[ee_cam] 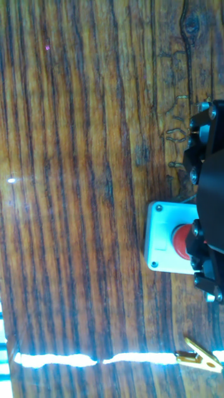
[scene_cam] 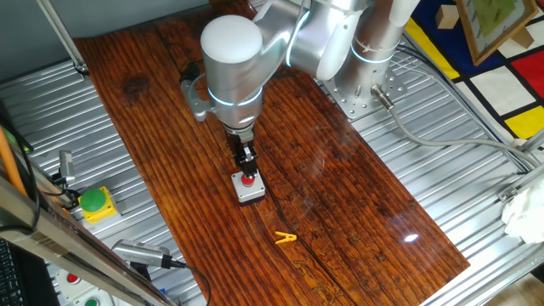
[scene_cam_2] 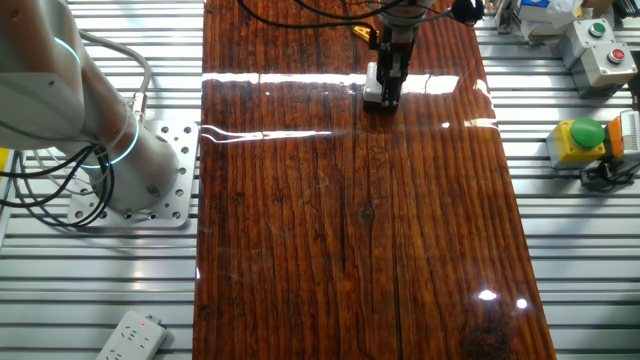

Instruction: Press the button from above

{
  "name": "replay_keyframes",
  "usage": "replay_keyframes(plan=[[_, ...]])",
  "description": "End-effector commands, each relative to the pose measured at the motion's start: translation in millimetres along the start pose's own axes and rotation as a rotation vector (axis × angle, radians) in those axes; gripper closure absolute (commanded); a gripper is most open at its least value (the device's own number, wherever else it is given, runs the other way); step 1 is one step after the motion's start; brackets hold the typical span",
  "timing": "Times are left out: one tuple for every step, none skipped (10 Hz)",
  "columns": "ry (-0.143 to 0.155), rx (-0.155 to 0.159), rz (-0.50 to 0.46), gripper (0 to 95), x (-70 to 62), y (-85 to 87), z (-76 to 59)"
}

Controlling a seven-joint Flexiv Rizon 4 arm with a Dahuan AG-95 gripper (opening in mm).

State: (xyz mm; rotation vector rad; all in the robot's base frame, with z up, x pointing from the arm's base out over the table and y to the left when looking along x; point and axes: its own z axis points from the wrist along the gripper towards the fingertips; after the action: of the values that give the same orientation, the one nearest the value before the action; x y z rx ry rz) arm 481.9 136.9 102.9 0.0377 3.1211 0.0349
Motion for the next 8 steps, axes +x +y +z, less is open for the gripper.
replay_keyframes(plan=[[0.003, 0.000, 0.003, 19.0, 2.6, 0.8, -5.5], [0.005, -0.001, 0.005, 19.0, 3.5, -0.2, -8.0], [0.006, -0.002, 0.003, 19.0, 4.0, -1.8, -9.8], [0.008, -0.002, 0.000, 38.0, 4.6, -4.1, -12.2], [0.012, -0.001, -0.001, 38.0, 5.1, -7.6, -14.3], [0.016, 0.000, -0.009, 38.0, 5.7, -14.4, -17.6], [0.017, 0.001, -0.015, 38.0, 6.4, -19.6, -20.2], [0.025, 0.002, -0.025, 57.0, 7.5, -29.0, -23.3]])
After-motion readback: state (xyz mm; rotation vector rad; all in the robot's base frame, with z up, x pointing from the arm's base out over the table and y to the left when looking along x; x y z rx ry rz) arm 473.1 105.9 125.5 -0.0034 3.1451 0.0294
